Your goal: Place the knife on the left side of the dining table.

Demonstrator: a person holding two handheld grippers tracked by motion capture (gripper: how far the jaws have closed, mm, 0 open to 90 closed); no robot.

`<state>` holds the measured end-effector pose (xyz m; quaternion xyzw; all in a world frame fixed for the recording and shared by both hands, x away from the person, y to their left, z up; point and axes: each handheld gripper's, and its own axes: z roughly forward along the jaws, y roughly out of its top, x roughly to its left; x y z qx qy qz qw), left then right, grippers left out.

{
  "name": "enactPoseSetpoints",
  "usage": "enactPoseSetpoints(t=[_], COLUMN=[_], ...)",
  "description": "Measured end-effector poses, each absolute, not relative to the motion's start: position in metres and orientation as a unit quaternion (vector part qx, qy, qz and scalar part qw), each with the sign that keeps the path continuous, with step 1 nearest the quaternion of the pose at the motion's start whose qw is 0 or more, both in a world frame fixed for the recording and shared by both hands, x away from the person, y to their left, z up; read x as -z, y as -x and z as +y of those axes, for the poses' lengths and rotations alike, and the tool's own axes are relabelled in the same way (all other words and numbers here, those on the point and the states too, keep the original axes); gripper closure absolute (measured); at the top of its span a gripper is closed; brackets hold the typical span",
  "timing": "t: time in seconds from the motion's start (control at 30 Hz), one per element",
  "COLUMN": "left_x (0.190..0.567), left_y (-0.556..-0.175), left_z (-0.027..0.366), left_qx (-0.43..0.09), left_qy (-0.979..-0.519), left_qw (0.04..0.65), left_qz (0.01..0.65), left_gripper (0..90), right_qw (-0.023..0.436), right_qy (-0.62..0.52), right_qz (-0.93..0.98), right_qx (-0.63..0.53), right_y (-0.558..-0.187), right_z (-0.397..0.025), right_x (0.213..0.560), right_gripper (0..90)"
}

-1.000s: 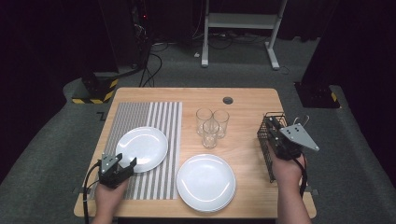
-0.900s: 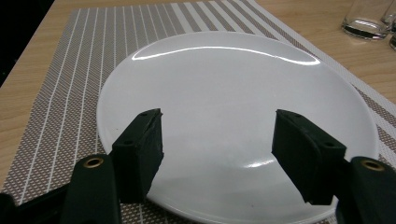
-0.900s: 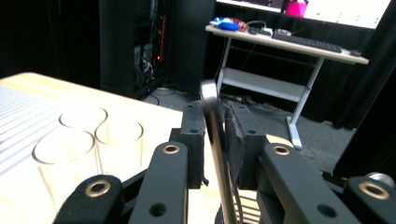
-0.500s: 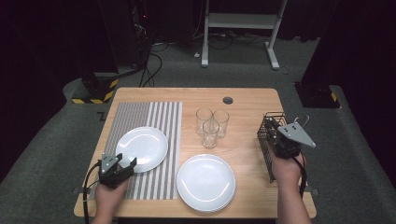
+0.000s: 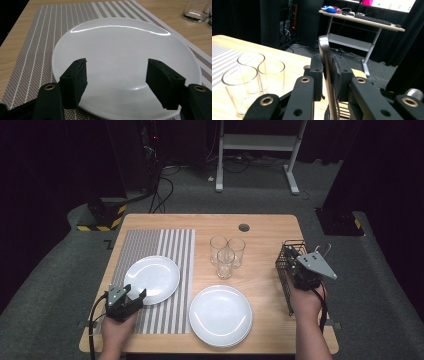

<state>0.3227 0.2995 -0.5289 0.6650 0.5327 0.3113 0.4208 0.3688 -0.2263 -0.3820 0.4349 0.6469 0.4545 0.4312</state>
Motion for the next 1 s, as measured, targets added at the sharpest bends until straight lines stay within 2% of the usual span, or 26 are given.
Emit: enactPoseSetpoints(t=[1.0], left_x=[0.5291], left_y=[-0.3235], left_z=[0.2991], left_qx=[-0.308], left_qy=[-0.668], left_qw=[0.419], left_qz=[0.533], left_gripper=[33.6], right_qw=[0.475], right_qy=[-0.424], right_qz=[0.61], right_qx=[-0.473], right_y=[-0.3604], right_z=[-0.2294], right_x=[0.377], right_gripper=[83.2])
